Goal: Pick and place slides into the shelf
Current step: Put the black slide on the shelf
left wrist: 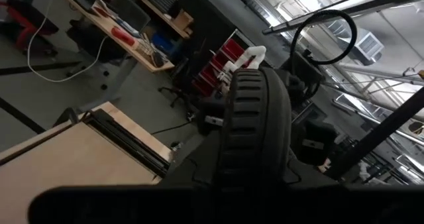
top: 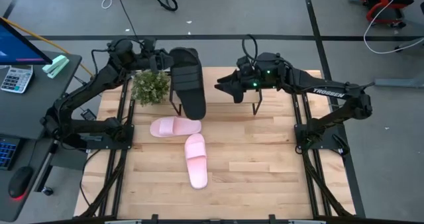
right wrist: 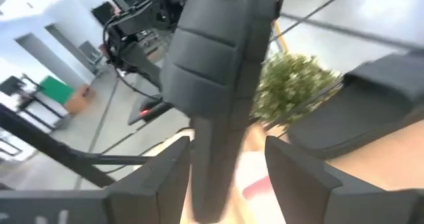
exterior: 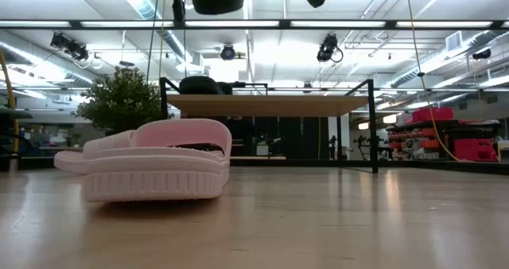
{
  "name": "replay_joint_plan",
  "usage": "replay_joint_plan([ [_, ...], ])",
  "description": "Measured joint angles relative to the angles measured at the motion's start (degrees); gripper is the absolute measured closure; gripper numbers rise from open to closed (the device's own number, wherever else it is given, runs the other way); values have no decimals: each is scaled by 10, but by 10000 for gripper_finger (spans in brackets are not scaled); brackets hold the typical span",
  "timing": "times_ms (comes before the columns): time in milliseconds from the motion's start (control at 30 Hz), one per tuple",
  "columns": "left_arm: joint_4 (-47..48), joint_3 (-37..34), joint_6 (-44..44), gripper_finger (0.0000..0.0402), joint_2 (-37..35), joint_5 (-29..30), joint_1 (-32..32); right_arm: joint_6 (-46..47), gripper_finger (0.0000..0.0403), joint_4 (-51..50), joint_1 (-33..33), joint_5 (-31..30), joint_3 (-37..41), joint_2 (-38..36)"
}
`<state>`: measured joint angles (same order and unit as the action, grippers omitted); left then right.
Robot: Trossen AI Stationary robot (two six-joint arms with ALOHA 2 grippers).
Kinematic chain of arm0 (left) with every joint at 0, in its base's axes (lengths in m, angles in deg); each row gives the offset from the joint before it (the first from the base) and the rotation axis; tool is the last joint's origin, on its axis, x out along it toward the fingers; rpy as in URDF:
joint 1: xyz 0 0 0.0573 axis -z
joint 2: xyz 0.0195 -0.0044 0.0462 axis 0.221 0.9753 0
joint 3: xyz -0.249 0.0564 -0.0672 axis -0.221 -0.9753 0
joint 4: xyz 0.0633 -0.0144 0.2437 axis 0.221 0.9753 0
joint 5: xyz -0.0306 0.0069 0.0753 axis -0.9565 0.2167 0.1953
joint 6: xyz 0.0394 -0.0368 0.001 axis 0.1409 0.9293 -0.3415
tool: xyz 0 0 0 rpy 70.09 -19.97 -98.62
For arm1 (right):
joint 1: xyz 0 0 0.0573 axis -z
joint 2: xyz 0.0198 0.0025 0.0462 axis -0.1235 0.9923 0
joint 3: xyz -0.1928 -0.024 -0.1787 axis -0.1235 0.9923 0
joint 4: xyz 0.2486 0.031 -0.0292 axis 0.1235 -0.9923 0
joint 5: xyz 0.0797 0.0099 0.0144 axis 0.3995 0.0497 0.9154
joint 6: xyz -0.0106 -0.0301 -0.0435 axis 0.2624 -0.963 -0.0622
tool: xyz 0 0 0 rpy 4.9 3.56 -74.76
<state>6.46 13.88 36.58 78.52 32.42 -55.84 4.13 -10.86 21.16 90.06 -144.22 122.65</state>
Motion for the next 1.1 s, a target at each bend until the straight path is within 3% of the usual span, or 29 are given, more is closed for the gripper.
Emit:
replay_joint_plan([
  [267, -1, 0, -1, 311, 3, 0, 7, 77, 201, 106, 14, 26, 0, 23],
  [600, -6, 0, 1, 342, 44, 1, 39, -6, 208, 187, 76, 75, 0, 28],
  [867, -21, 0, 2, 310, 57, 1, 45, -11, 208, 185, 109, 111, 0, 39],
  [1100, -26, 0, 3, 342, 57, 1, 45, -34, 208, 209, 101, 138, -11, 91],
])
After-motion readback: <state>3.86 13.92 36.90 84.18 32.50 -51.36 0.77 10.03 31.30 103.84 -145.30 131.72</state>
